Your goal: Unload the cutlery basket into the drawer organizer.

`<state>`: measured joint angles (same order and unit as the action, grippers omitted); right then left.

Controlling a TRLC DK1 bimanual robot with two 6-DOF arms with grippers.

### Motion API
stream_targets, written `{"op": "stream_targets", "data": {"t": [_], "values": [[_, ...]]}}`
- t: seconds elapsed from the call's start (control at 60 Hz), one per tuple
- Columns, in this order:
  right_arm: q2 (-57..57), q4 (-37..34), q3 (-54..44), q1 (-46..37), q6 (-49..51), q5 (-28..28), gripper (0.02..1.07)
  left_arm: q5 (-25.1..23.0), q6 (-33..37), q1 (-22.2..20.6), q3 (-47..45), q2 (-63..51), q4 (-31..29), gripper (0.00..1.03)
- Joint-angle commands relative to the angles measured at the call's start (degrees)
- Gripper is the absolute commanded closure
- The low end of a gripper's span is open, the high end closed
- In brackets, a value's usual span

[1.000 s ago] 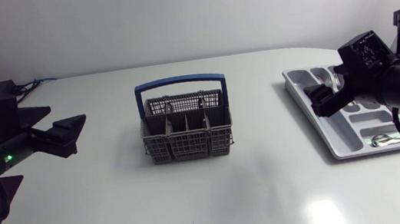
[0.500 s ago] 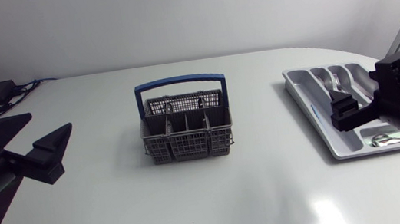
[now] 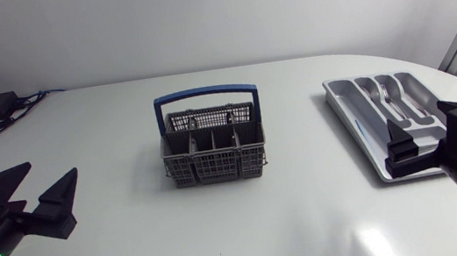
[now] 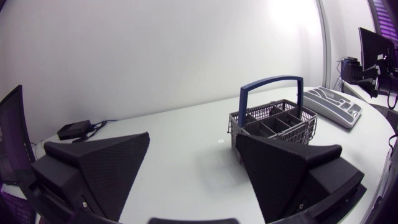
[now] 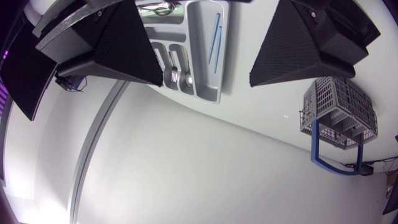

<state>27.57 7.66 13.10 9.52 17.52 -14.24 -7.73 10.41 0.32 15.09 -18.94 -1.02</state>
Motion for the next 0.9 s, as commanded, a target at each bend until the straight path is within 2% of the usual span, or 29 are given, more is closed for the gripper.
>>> {"op": "stream_targets", "data": {"t": [0.0,0.55,0.883], "values": [[-2.76,0.2,-2.19,-0.82,-2.71,0.88,0.07,1.07,-2.55,0.13,-2.98,2.67,0.77,0.05],[-19.11,-4.98,-9.38,-6.55,-12.47,9.69,0.07,7.73,-10.41,-0.32,-15.09,18.94,1.02,0.05],[-27.57,-7.66,-13.1,-9.52,-17.52,14.24,0.07,7.73,-10.41,-0.32,-15.09,18.94,1.02,0.06]]}}
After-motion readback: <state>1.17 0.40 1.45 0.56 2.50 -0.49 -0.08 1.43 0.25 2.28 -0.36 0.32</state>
